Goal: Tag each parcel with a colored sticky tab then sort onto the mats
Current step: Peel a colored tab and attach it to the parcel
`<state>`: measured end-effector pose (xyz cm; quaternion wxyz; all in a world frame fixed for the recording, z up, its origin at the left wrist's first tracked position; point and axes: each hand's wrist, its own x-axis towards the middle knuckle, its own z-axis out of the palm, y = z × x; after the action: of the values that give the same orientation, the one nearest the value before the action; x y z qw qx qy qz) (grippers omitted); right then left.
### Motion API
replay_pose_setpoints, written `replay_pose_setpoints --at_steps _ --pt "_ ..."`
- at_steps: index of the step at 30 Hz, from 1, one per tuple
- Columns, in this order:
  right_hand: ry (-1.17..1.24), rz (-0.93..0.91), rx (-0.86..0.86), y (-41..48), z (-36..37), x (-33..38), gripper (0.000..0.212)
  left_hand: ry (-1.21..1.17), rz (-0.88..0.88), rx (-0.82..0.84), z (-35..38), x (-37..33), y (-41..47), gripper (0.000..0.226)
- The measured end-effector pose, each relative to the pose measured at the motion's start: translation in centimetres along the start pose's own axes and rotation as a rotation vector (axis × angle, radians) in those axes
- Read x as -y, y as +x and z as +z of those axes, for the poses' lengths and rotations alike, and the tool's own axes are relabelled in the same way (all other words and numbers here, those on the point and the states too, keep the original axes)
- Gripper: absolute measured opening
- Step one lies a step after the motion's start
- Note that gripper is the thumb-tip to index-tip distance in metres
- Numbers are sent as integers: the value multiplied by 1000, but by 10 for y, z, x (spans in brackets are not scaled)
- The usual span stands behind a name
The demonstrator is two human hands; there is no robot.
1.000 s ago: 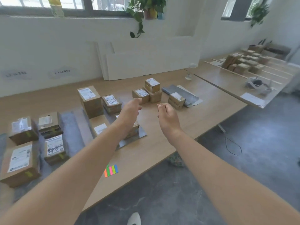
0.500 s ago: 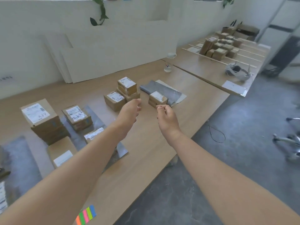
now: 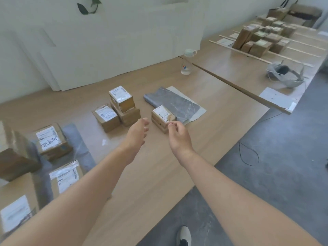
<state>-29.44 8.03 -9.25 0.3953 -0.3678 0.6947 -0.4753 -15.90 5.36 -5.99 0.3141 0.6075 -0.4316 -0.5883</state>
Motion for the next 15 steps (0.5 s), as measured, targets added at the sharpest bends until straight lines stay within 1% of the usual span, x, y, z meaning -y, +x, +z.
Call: replay_pose_setpoints --at_steps 6,12,15 --pt "-45 44 64 71 -21 -23 19 -29 -85 -58 41 6 48 37" --pt "-90 86 113 133 -9 -37 20 -50 -141 -69 57 5 104 40" --pt "-163 95 136 168 3 -49 28 -70 -183 -64 63 16 141 41"
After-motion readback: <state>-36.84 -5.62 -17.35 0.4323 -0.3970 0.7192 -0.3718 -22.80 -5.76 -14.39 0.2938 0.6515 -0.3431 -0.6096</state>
